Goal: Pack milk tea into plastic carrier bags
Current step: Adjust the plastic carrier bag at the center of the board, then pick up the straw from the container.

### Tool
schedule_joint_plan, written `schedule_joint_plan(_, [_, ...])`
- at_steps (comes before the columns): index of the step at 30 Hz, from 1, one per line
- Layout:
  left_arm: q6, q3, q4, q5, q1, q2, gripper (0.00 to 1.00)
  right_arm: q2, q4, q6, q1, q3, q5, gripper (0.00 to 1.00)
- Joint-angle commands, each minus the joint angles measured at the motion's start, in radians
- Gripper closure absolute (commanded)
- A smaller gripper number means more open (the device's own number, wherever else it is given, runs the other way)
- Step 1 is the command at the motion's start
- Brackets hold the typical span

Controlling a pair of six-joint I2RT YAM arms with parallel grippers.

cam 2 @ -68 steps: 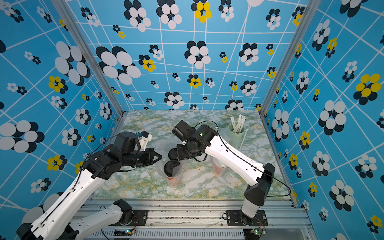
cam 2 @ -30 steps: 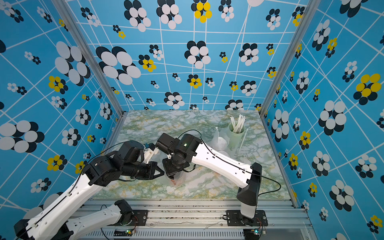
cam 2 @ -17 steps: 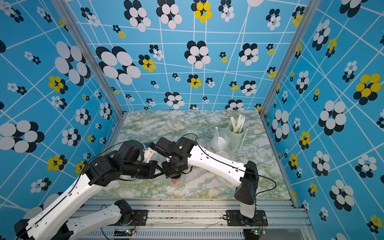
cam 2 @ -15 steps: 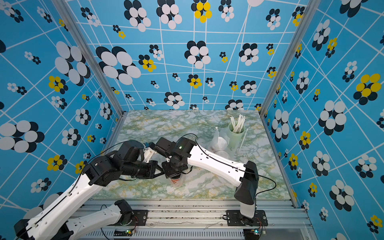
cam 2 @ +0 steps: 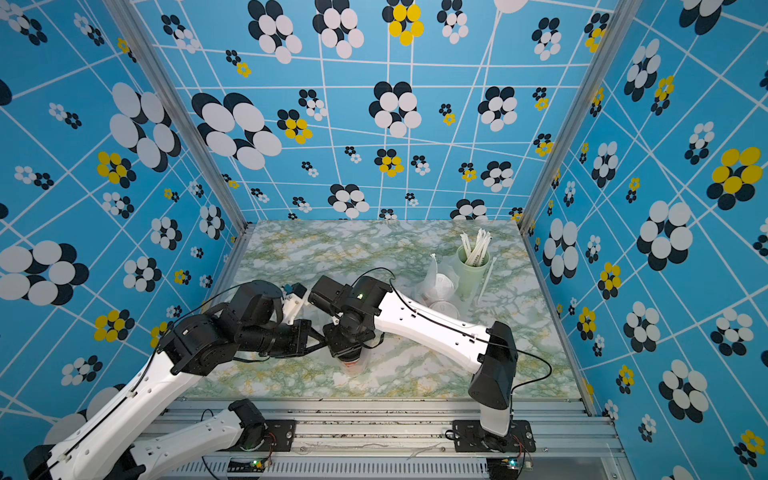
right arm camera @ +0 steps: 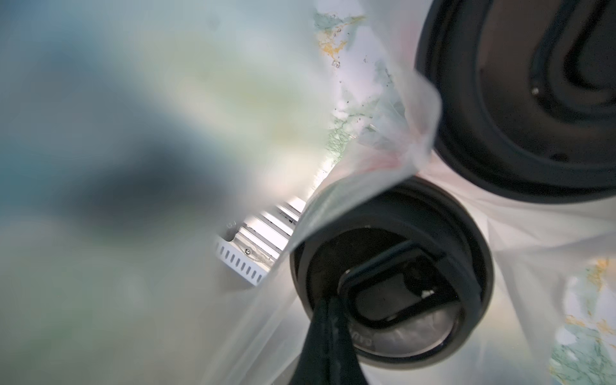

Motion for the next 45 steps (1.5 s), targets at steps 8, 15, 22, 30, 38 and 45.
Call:
schedule_joint_plan(8, [0.007,0.041,0.066,0.041,0.03,-0.03,1.0,0.01,-0.04,0.002,0.003,-0.024,0.029,1.0])
schedule_joint_plan(15, [0.077,0.086,-0.022,-0.041,0.04,-0.006,0.71,-0.023,-0.052,0.014,-0.026,0.109,0.056,0.66])
schedule_joint_plan(22, [0.204,0.183,-0.063,-0.08,0.111,0.078,0.46,-0.065,-0.117,-0.02,-0.092,0.25,0.099,0.59])
schedule_joint_plan(30, [0.427,0.289,-0.062,-0.059,0.21,0.263,0.34,-0.105,-0.183,-0.144,-0.309,0.342,0.2,0.58])
schedule_joint_plan(38, [0.567,0.401,-0.07,-0.031,0.248,0.449,0.35,-0.098,-0.145,-0.258,-0.628,0.344,0.23,0.55])
schedule_joint_plan(45, [0.568,0.452,-0.037,0.014,0.293,0.546,0.56,-0.079,-0.042,-0.311,-0.919,0.323,0.223,0.54])
